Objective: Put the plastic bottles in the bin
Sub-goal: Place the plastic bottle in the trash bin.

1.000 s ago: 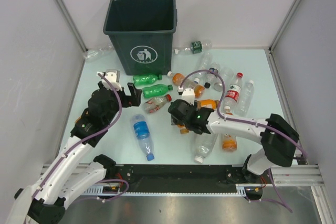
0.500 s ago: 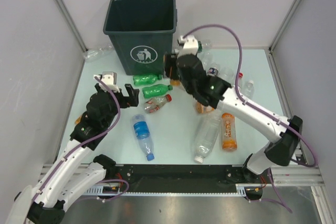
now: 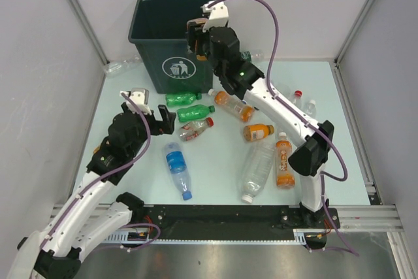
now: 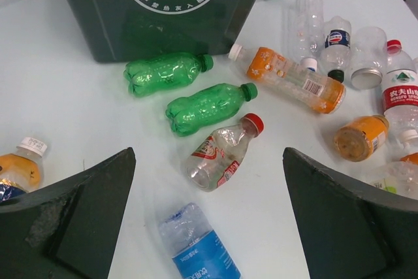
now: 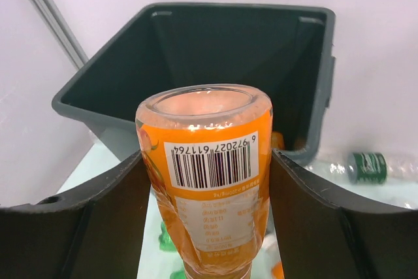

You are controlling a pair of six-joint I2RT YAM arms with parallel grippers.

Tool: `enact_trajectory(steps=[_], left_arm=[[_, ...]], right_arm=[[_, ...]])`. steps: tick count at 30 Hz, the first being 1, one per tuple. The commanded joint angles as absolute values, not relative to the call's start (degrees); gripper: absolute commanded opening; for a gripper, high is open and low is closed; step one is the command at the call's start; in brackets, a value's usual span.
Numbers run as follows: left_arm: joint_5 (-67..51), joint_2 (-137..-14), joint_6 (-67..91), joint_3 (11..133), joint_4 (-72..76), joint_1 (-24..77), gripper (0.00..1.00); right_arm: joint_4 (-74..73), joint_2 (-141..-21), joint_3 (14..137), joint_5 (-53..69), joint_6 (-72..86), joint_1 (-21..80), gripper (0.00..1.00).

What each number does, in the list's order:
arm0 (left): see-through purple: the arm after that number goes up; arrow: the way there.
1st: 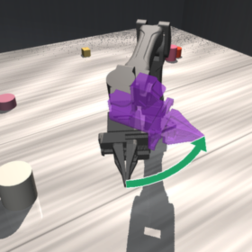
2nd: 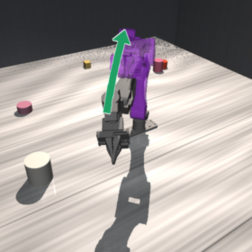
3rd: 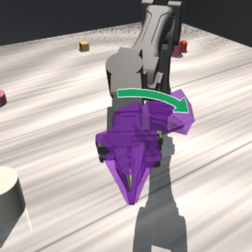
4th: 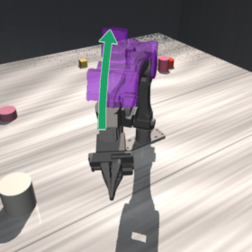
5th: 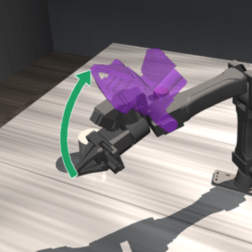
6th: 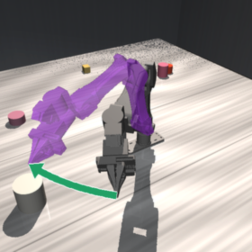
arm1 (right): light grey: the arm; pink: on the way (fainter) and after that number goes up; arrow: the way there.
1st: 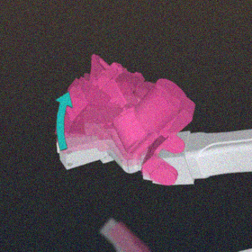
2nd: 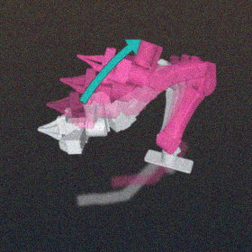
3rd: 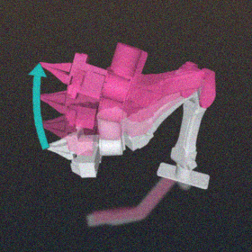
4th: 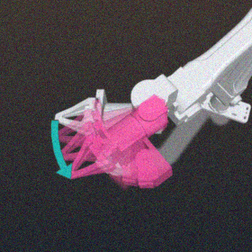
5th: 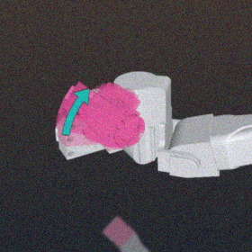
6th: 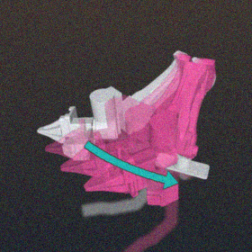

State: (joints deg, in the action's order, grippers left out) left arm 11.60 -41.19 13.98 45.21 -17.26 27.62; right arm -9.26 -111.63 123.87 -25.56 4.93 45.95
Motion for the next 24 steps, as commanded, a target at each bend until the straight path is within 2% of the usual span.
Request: enact_trajectory(steps=[1,14,20,22,23,24], left_arm=[[10.29,-42.27,13.54,47.29,-16.79,27.60,1.00],[8.88,-44.12,14.33,47.55,-16.96,27.60,1.00],[9.58,-44.03,14.33,47.37,-16.96,27.60,1.00],[9.58,-44.12,14.33,47.37,-16.96,27.60,1.00],[9.58,-44.21,14.33,47.29,-16.96,27.60,1.00],[9.49,-44.30,14.33,47.37,-16.96,27.60,1.00]], right_arm=[[3.42,-113.11,125.60,-22.07,0.88,44.74,0.33],[18.72,-126.02,134.37,-19.78,0.18,40.96,0.38],[21.80,-134.29,142.73,-21.44,-2.20,39.38,0.45],[22.32,-135.09,143.09,-21.88,-1.85,38.94,0.52],[22.24,-135.00,143.00,-21.88,-1.67,38.50,0.59],[21.98,-134.91,143.09,-21.97,-1.50,38.32,0.73]])
